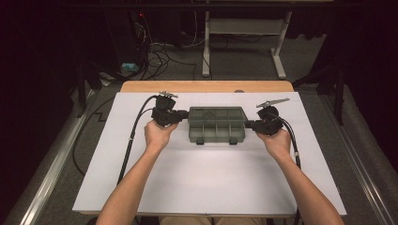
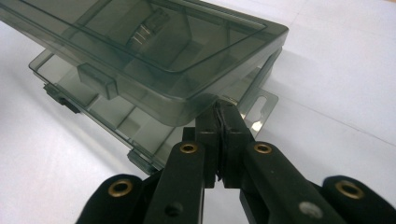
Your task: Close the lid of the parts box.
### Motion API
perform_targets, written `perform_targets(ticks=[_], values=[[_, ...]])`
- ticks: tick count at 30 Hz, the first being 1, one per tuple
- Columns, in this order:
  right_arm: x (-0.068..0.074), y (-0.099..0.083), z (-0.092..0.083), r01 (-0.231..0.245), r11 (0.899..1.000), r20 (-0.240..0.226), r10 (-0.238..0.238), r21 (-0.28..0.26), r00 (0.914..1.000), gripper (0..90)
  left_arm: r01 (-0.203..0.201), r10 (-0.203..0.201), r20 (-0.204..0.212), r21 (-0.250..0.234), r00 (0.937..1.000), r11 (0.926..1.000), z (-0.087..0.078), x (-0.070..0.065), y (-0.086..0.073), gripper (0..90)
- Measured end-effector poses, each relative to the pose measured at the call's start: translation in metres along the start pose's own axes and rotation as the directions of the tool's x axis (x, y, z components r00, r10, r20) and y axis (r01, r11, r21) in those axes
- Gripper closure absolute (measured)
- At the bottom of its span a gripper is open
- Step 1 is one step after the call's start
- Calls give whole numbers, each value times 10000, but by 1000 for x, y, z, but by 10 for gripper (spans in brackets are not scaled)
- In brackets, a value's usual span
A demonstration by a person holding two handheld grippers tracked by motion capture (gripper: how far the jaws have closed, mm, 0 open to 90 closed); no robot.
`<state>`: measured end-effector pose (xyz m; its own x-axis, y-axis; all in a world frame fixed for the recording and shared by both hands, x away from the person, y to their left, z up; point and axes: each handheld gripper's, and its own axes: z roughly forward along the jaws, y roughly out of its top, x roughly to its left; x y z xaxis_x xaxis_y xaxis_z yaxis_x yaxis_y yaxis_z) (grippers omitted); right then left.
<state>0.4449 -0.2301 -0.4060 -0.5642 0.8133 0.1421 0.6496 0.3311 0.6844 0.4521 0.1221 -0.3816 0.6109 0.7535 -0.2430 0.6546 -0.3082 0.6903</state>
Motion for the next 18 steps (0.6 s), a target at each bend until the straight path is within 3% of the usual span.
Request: perform_targets(ticks=[18], values=[[-8, -8, -5, -101, 9999, 155, 102, -107, 9998, 881, -383, 383, 18, 449, 9993, 9983, 20, -12, -11, 799]])
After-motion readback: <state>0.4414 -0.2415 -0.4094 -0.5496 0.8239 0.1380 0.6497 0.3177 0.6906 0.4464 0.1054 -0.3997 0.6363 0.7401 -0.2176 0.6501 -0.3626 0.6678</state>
